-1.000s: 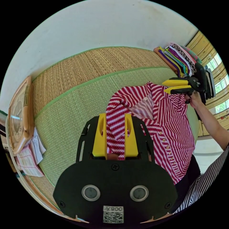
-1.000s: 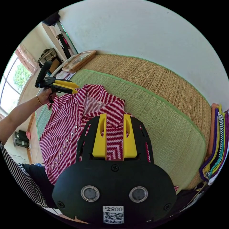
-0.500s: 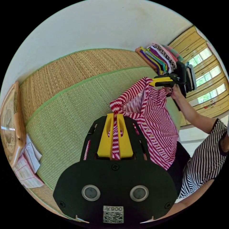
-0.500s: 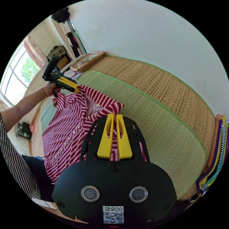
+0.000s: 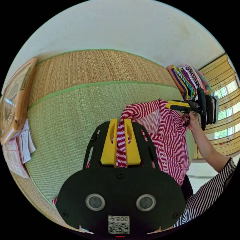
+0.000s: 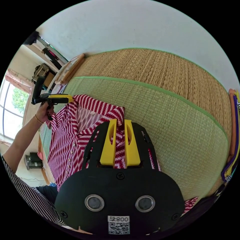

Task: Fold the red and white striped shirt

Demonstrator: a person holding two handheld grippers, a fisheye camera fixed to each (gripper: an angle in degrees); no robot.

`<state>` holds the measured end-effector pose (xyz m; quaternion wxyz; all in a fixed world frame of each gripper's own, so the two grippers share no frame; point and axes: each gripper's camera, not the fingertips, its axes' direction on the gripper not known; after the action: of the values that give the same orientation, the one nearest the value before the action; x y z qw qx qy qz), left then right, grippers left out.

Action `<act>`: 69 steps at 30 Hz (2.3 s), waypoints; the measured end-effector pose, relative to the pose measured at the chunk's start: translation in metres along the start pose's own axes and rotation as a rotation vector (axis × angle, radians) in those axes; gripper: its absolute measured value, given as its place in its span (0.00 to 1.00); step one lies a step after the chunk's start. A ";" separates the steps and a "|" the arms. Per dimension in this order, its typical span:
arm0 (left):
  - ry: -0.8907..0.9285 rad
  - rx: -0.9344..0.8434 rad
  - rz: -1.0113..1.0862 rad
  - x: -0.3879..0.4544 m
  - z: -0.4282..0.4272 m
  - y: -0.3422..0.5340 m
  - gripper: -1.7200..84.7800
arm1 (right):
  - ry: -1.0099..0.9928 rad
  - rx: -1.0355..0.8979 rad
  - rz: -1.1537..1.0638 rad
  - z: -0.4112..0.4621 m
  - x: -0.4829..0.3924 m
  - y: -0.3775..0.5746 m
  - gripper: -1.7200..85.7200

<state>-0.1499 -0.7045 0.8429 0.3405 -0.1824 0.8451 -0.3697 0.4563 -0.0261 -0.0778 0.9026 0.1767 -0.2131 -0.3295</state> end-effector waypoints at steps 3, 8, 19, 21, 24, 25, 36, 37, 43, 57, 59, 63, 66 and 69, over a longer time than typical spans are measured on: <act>-0.047 0.108 -0.015 -0.004 -0.003 0.025 0.06 | 0.083 0.108 0.010 -0.020 -0.007 0.012 0.07; -0.031 0.114 0.066 0.005 0.042 0.054 0.03 | 0.019 0.195 -0.096 -0.023 -0.038 0.027 0.03; -0.134 0.099 0.061 -0.008 0.137 0.068 0.02 | 0.107 0.117 -0.084 -0.002 -0.052 0.013 0.02; -0.178 0.019 0.070 -0.014 0.167 0.073 0.02 | 0.126 0.068 -0.082 0.010 -0.053 0.015 0.02; -0.113 0.052 0.026 -0.030 0.185 0.082 0.02 | 0.089 0.066 -0.044 0.012 -0.044 0.017 0.02; -0.085 0.077 0.026 -0.032 0.189 0.088 0.02 | 0.071 0.096 -0.033 0.001 -0.041 0.019 0.02; 0.283 0.060 0.227 0.025 0.298 0.186 0.05 | 0.029 0.420 0.353 -0.090 0.014 0.212 0.06; 0.320 0.043 0.270 0.039 0.316 0.189 0.06 | 0.028 0.436 0.424 -0.093 0.026 0.236 0.07; 0.393 -0.063 0.546 0.137 0.408 0.160 0.10 | 0.038 0.558 0.611 -0.115 0.069 0.304 0.10; 0.147 -0.175 0.980 0.351 0.625 0.114 0.09 | -0.157 0.669 0.706 -0.111 0.138 0.357 0.10; 0.114 -0.179 0.977 0.353 0.643 0.124 0.05 | -0.212 0.692 0.704 -0.109 0.147 0.362 0.10; 0.206 -0.114 0.918 0.339 0.631 0.133 0.03 | -0.239 0.702 0.701 -0.109 0.156 0.366 0.10; 0.311 -0.034 0.880 0.324 0.607 0.139 0.03 | -0.282 0.749 0.709 -0.109 0.164 0.374 0.10; 0.395 -0.002 0.874 0.313 0.590 0.145 0.02 | -0.271 0.795 0.713 -0.113 0.168 0.381 0.11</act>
<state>0.0412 -1.0797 0.3042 0.2968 0.2636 0.8914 -0.2186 0.8269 0.1560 0.0465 0.7866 0.3766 -0.4822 0.0828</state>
